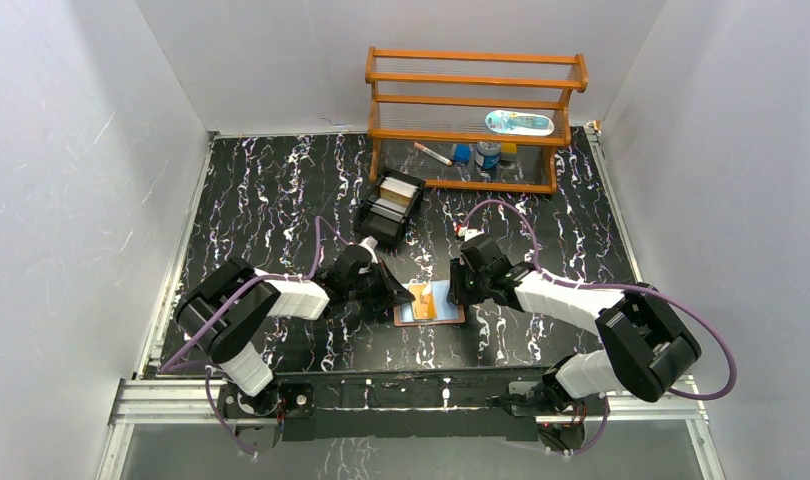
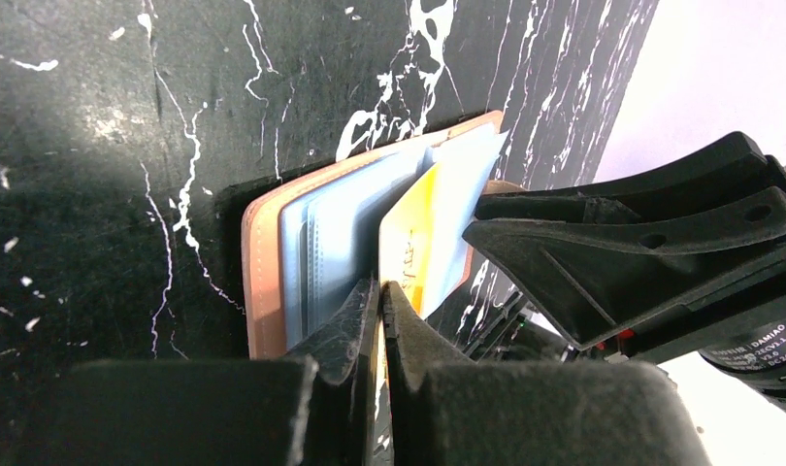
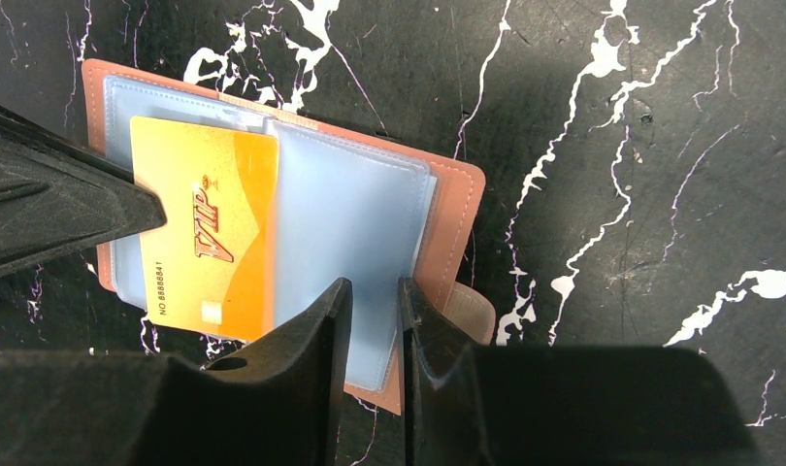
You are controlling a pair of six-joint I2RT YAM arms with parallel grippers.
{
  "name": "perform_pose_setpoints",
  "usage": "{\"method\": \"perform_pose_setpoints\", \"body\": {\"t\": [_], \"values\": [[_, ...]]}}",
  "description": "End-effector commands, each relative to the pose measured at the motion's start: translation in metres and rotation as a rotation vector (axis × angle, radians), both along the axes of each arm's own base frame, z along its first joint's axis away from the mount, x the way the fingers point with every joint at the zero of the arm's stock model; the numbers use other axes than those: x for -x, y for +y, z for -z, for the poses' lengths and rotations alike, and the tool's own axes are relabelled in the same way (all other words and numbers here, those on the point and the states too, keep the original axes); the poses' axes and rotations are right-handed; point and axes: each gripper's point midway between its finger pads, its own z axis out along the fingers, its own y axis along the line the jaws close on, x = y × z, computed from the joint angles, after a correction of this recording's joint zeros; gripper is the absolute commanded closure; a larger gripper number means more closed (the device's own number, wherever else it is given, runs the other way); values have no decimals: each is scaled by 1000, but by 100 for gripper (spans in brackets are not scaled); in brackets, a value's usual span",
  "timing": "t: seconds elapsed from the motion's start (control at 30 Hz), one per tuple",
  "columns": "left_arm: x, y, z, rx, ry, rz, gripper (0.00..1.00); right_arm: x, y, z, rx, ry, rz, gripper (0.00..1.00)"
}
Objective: Put the credit cards into the card holder
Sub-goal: Insert the credit card into the card holder.
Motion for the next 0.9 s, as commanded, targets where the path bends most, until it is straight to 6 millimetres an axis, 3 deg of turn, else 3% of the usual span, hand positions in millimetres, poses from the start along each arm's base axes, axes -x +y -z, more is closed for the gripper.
{"method": "perform_pose_setpoints", "body": {"t": [0.0, 0.23, 0.87], "values": [[4, 17, 12, -114, 34, -54, 100, 10, -7, 10, 25, 34, 7, 69], [8, 9, 14, -102, 54, -39, 100, 9, -7, 10, 23, 34, 9, 69], [12, 24, 20, -183, 54, -84, 100, 9, -7, 10, 24, 35, 7, 69]]}}
